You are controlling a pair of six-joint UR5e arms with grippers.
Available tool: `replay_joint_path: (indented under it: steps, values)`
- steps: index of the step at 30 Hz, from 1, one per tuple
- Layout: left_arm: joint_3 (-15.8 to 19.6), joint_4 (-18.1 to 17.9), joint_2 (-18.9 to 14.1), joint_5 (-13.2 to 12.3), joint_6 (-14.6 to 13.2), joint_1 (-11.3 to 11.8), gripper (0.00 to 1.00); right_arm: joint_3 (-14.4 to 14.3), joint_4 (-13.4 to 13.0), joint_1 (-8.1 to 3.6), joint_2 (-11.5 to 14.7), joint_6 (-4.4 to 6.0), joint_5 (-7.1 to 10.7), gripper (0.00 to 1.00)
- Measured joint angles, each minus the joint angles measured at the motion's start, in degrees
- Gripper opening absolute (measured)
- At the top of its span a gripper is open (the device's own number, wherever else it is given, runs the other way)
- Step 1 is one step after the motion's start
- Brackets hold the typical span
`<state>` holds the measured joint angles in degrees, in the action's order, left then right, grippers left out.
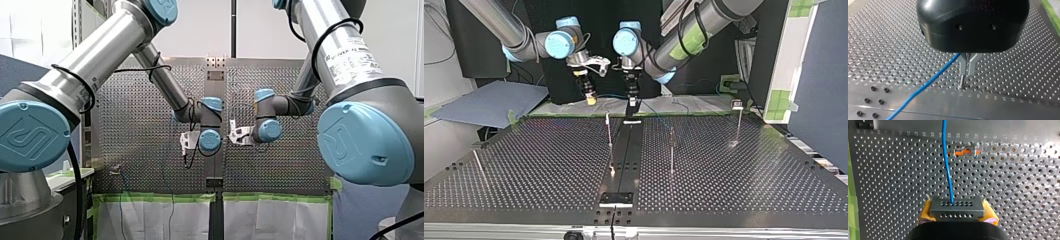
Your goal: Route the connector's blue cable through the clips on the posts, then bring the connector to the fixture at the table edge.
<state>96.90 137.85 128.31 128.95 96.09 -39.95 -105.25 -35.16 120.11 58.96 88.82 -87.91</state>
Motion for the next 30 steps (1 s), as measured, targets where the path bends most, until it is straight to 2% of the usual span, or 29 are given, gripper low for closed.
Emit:
replay_joint_path:
  steps: [17, 24, 30]
  values:
    - [-0.04, -0.17, 0.18, 1.62, 0.06, 0.43, 0.07, -1.93, -1.66, -2.60, -0.16, 0.01, -0.06, 0.00]
    - [-0.96, -1.05, 2.62, 1.69, 0.51, 0.24, 0.07, -2.96, -4.62, -3.34, -0.83, 0.16, 0.00, 0.00]
    - [-2.17, -1.44, 4.34, 1.72, 0.92, 0.46, 0.07, -3.06, -7.14, -3.84, -2.80, 0.20, 0.18, 0.00]
